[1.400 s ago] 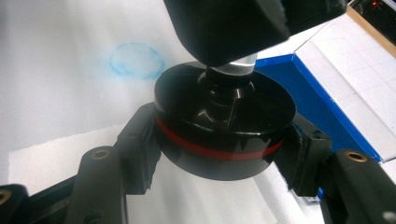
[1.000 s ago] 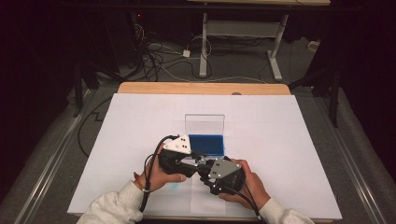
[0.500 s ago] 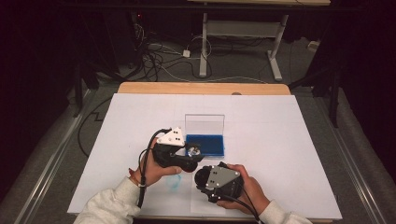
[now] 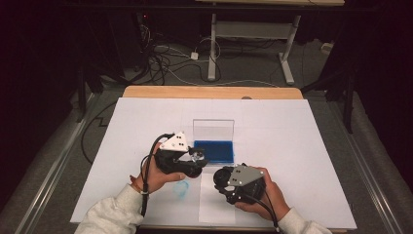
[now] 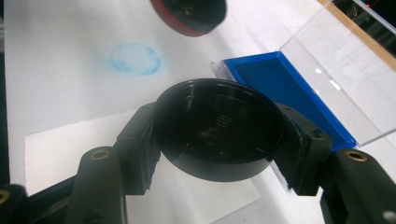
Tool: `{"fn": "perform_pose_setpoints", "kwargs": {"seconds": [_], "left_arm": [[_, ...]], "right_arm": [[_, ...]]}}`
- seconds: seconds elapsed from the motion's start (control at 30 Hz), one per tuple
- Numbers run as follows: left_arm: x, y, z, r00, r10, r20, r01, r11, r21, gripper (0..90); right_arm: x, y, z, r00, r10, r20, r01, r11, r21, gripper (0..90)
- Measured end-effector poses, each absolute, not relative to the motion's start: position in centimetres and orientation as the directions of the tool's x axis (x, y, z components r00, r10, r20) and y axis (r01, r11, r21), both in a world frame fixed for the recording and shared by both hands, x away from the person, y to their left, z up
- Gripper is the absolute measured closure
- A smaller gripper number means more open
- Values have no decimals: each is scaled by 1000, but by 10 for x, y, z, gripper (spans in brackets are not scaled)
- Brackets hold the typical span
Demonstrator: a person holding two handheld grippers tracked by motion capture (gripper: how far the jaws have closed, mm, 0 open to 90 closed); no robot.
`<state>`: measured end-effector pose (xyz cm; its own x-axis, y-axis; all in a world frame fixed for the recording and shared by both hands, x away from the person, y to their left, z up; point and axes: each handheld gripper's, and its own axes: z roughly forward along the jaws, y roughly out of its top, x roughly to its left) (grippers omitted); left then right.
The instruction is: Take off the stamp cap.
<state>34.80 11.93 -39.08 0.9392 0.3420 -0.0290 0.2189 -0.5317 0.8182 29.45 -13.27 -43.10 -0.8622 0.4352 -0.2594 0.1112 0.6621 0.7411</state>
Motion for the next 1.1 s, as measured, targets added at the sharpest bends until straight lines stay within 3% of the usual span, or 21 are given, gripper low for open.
{"fn": "perform_pose_setpoints", "kwargs": {"seconds": [1.1], "left_arm": [[346, 134, -386, 919, 391, 43, 180, -516, 837, 549]], "right_arm": [[281, -249, -426, -692, 698, -184, 278, 492, 825, 386]]}}
